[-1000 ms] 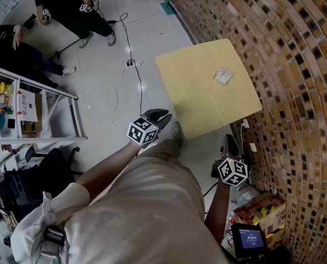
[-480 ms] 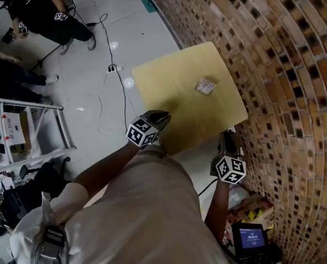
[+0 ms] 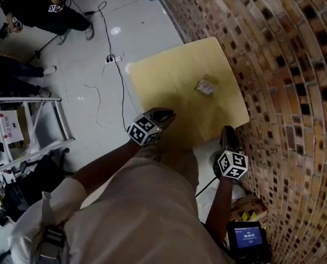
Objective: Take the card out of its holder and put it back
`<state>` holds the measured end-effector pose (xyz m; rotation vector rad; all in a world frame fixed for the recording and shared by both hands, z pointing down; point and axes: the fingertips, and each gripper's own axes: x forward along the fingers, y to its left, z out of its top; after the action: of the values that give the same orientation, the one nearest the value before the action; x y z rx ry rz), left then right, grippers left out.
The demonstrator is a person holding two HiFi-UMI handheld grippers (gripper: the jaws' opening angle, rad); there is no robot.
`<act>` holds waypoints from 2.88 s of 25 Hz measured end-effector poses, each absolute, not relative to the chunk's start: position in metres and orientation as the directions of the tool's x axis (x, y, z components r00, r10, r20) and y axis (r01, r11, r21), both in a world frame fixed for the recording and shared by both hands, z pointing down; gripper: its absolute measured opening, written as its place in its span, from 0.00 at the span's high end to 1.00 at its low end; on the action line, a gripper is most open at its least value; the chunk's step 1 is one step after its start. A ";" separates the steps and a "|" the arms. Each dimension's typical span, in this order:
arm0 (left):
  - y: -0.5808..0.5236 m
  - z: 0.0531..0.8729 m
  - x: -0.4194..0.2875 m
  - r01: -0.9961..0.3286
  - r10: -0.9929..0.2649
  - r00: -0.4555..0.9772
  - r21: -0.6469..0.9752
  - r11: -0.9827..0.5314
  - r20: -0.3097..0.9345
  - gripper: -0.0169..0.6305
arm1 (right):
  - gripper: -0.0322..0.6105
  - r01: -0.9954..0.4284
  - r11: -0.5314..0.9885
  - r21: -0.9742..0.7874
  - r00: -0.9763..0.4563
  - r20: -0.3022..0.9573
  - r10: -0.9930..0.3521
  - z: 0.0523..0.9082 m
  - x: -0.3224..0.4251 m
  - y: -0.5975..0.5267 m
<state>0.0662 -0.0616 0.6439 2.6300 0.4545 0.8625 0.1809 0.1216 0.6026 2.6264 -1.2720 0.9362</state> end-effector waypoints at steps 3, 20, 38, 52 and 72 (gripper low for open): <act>-0.064 0.644 0.070 0.172 0.383 0.765 0.410 -0.896 0.517 0.87 | 0.87 -0.776 -0.610 -0.160 0.430 0.572 -0.698 0.613 0.200 0.109; -0.075 0.652 0.168 -0.108 0.101 0.812 0.318 -0.942 0.575 0.86 | 0.76 -0.973 -0.206 -0.101 0.081 0.687 -0.722 0.707 0.328 0.027; -0.049 0.638 0.156 -0.243 -0.010 0.815 0.325 -0.914 0.580 0.86 | 0.73 -0.984 0.148 -0.104 -0.173 0.785 -0.594 0.799 0.315 -0.008; -0.051 0.634 0.128 -0.329 -0.089 0.810 0.325 -0.887 0.579 0.86 | 0.84 -0.980 0.153 -0.129 -0.196 0.773 -0.603 0.812 0.300 -0.015; -0.048 0.633 0.136 -0.329 -0.085 0.803 0.321 -0.888 0.590 0.86 | 0.93 -0.981 0.093 -0.172 -0.186 0.680 -0.709 0.782 0.293 -0.007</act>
<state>0.1355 -0.0477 0.6331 2.5770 -0.3109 0.8153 0.2928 -0.0073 0.7825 1.6555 -1.9518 0.8530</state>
